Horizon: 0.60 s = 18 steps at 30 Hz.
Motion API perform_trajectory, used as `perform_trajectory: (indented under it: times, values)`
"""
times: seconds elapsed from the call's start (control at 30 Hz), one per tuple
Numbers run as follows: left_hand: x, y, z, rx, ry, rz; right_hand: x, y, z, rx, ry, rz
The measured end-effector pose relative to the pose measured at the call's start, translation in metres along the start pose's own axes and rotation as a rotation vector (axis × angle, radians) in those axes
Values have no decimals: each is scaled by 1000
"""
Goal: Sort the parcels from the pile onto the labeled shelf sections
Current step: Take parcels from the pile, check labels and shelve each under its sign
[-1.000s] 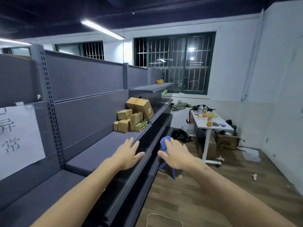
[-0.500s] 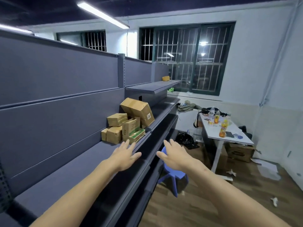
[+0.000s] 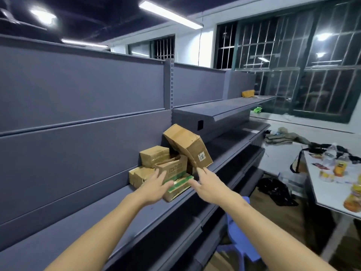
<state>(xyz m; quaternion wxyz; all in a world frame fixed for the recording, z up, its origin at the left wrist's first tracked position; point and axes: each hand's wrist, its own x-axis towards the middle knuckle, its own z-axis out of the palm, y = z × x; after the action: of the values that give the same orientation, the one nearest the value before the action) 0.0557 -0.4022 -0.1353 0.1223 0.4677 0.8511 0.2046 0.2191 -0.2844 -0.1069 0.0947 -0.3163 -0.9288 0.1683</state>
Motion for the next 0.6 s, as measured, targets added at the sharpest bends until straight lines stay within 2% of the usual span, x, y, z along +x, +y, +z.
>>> perform_trajectory:
  times: [0.17, 0.3, 0.6]
  values:
    - [66, -24, 5, -76, 14, -91, 73, 18, 22, 68, -130, -90]
    - [115, -46, 7, -122, 29, -171, 145, 19, 45, 151, -151, -141]
    - [227, -99, 5, -353, 207, -282, 308, -7, 81, 245, -174, -159]
